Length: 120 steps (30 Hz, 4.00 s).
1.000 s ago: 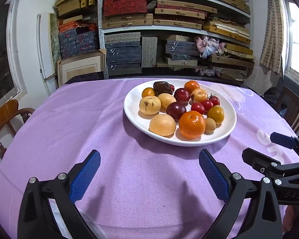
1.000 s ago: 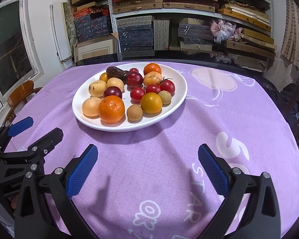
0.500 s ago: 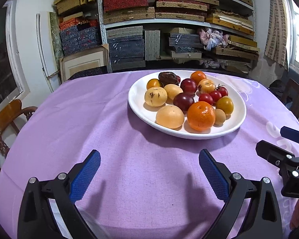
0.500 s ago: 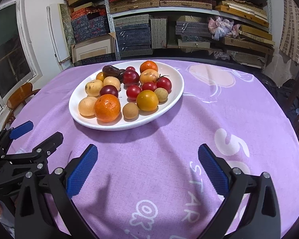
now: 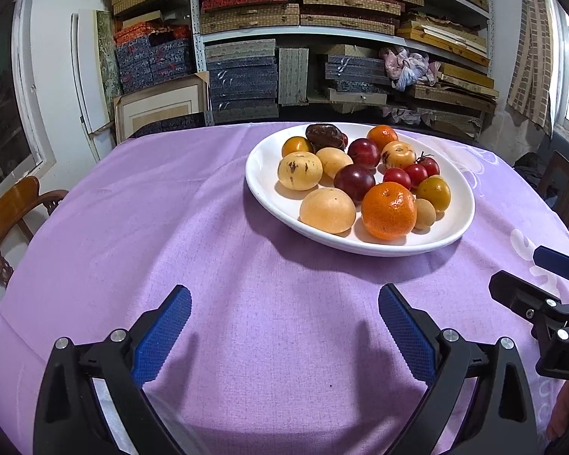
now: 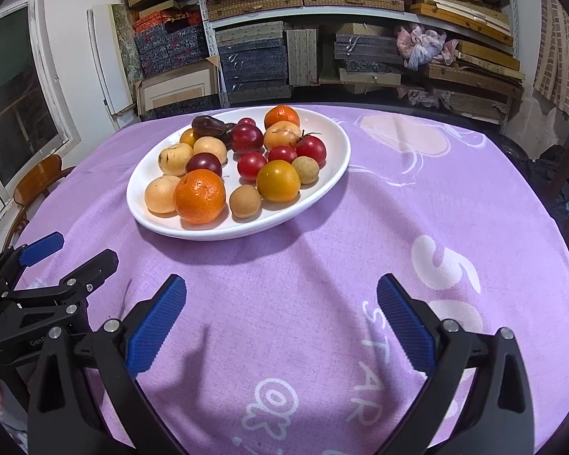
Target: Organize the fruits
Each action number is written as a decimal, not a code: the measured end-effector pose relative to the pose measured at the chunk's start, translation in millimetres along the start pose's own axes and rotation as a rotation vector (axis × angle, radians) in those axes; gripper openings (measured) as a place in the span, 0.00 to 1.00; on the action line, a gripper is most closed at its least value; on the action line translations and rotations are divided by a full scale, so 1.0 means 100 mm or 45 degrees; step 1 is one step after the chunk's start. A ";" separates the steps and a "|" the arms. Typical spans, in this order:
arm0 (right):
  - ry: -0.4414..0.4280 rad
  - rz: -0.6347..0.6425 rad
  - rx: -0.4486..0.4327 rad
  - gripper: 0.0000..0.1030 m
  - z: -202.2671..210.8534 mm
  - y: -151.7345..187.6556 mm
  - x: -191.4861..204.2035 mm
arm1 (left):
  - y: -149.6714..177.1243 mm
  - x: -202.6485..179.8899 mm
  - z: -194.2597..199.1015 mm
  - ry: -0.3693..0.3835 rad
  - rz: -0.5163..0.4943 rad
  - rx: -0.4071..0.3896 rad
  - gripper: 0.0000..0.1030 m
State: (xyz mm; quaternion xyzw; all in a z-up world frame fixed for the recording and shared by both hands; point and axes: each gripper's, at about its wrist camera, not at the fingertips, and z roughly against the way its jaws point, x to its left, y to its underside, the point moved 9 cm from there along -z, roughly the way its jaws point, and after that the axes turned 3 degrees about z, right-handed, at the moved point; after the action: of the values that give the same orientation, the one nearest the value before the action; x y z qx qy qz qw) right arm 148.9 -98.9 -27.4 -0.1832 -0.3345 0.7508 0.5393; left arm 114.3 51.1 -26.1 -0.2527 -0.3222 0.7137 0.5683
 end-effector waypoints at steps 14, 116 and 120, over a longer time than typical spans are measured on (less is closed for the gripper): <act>0.008 0.026 0.011 0.96 -0.03 0.03 0.04 | 0.04 0.02 -0.03 -0.016 0.001 0.020 0.97; 0.003 -0.008 0.011 0.96 0.00 0.04 -0.06 | -0.04 -0.09 0.14 -0.014 0.015 -0.031 0.97; 0.004 -0.007 0.010 0.96 0.00 0.03 -0.06 | -0.03 -0.07 0.13 -0.014 0.033 -0.025 0.97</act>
State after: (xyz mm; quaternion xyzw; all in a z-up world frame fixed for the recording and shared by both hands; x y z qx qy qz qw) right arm 148.5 -105.4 -30.2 -0.1813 -0.3314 0.7503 0.5426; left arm 108.6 42.4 -15.3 -0.2584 -0.3289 0.7191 0.5549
